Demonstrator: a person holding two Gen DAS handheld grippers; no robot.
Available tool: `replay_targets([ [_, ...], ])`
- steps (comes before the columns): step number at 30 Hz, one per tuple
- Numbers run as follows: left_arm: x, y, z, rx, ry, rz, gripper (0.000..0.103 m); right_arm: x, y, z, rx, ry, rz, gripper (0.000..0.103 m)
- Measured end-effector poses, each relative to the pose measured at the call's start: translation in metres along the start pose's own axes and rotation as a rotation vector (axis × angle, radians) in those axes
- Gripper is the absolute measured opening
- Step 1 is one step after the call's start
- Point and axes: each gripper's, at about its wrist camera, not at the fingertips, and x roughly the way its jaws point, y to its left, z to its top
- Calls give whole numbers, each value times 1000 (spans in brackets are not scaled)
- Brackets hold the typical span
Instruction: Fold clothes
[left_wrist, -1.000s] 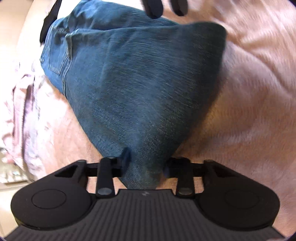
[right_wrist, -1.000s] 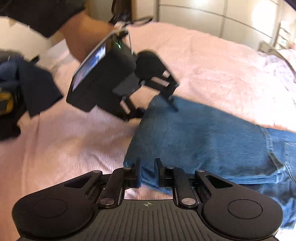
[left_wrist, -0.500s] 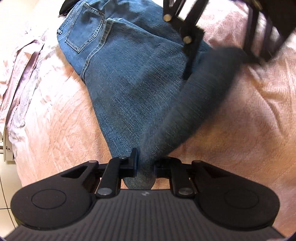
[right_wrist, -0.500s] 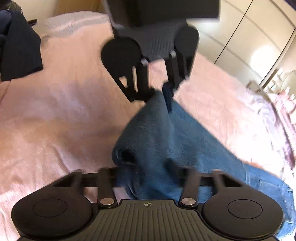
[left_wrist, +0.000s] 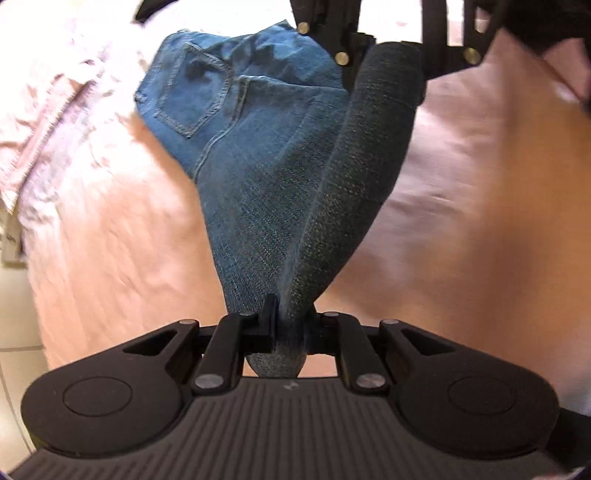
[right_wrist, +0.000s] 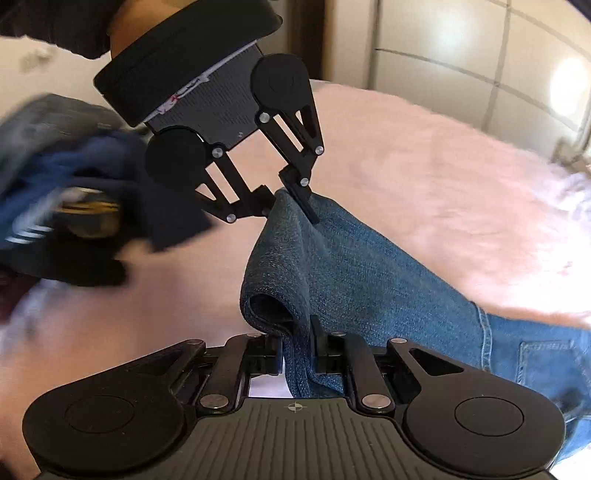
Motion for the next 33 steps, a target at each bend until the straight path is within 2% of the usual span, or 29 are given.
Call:
replay_targets([
  [2, -15, -11, -2, -19, 23, -41, 10, -9, 19, 1, 18, 3, 71, 11],
  [4, -20, -3, 4, -51, 22, -52, 10, -15, 25, 4, 47, 4, 117, 11],
  [7, -31, 26, 19, -127, -1, -43, 11, -29, -3, 17, 154, -7, 155, 11],
  [11, -43, 71, 49, -196, -37, 13, 18, -63, -85, 23, 343, -54, 208, 11],
  [16, -41, 148, 97, -350, -74, 142, 37, -91, -193, 12, 503, -141, 268, 11],
  [19, -32, 194, 123, -458, -106, 206, 39, -101, -257, 2, 587, -180, 282, 11],
  [23, -16, 240, 152, -611, -187, 291, 42, -103, -344, -35, 758, -210, 261, 11],
  [25, -3, 252, 162, -688, -200, 278, 42, -99, -386, -62, 867, -224, 239, 11],
  [27, 19, 256, 175, -729, -194, 228, 42, -90, -427, -93, 982, -225, 214, 12],
  [29, 40, 257, 187, -758, -188, 174, 42, -74, -466, -131, 1124, -184, 198, 12],
  [31, 62, 254, 199, -775, -180, 117, 42, -53, -489, -164, 1250, -120, 186, 12],
  [33, 83, 247, 207, -768, -166, 66, 42, -53, -490, -175, 1289, -127, 191, 14],
])
